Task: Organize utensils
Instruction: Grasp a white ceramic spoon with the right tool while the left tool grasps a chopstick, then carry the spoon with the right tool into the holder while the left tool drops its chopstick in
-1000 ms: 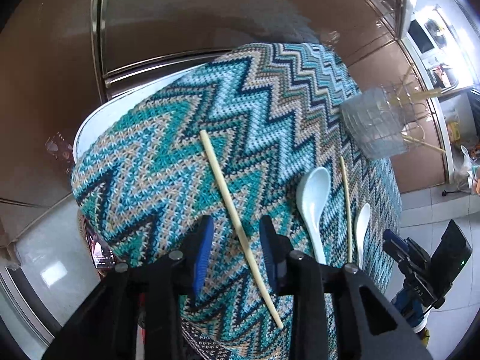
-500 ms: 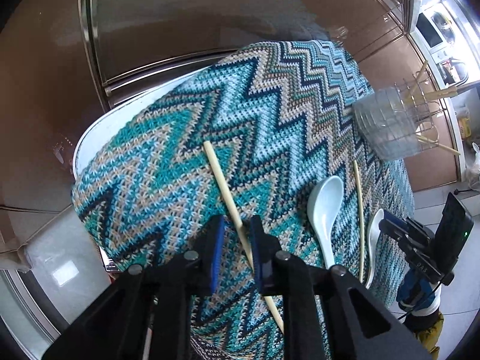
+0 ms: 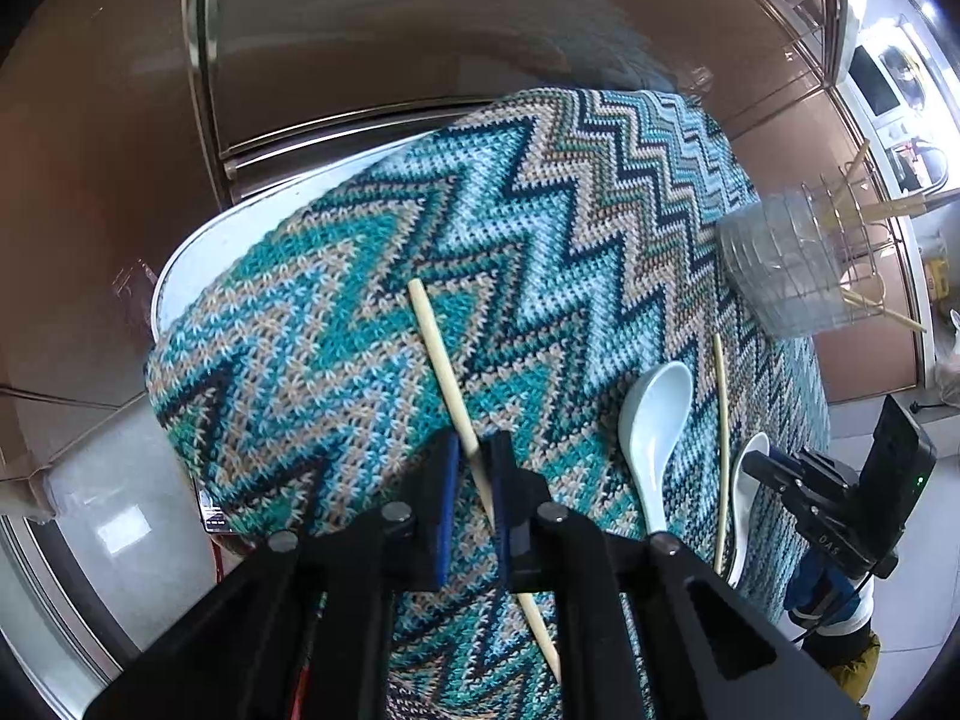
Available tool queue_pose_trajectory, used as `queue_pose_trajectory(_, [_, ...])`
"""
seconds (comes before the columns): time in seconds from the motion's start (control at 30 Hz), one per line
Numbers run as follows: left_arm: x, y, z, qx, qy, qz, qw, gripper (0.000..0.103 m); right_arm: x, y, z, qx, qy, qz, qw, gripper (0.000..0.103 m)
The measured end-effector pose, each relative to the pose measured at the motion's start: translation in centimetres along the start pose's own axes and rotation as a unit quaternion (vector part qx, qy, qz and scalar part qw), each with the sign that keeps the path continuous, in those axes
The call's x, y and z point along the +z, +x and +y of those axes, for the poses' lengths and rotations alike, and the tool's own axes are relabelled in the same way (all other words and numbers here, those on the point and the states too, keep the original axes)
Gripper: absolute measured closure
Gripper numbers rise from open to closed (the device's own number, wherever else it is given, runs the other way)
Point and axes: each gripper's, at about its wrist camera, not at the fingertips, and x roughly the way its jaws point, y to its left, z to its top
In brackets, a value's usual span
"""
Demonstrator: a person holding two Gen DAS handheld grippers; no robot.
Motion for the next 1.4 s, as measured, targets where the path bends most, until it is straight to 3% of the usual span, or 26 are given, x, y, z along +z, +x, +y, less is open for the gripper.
queue_pose_trajectory(0.77, [-0.2,-0.3,0.7,-0.006,-0.034,-0.021,0.9992,0.097,-0.9,-3.6,2.5,-0.076,-0.045,-0.037,0.995,0.099])
queue_pose_trajectory(1.4, [-0.9,-2.6,0.9,-0.055,-0.043,-0.069,0.9952,0.099,-2.8,-8.6,5.0,-0.125,-0.038,-0.076,0.989,0.099])
